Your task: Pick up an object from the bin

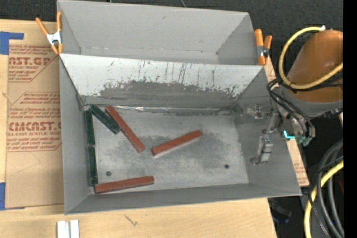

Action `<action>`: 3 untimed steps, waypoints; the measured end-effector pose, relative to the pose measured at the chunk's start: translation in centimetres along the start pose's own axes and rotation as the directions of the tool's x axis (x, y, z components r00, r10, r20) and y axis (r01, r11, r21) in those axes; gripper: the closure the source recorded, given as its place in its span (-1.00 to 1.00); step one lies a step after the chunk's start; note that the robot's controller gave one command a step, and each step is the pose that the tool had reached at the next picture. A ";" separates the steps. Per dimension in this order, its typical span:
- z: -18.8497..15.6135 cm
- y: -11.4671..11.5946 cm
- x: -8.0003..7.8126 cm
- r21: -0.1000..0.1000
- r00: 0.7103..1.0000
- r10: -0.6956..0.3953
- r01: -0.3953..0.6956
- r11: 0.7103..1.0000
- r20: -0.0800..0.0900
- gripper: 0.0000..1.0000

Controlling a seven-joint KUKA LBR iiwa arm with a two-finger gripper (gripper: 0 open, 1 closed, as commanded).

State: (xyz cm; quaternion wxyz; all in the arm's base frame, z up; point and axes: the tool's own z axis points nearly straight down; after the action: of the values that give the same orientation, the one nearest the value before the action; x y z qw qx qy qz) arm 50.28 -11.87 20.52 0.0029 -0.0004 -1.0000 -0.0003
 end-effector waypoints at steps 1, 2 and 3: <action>-0.3 0.0 -0.2 0.001 1.000 -0.001 0.001 1.000 0.007 -1.00; 3.1 3.2 0.8 0.002 0.998 0.053 -0.053 0.999 0.014 -1.00; 6.2 5.8 1.7 -0.001 0.999 -0.034 0.034 0.999 0.004 -1.00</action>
Offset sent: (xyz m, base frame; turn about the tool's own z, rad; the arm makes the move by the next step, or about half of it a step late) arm -0.0197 0.0683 -0.0681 0.0910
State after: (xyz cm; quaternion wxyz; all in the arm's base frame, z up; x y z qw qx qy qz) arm 48.54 -6.04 14.38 0.0009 0.0167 -0.9999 -0.0008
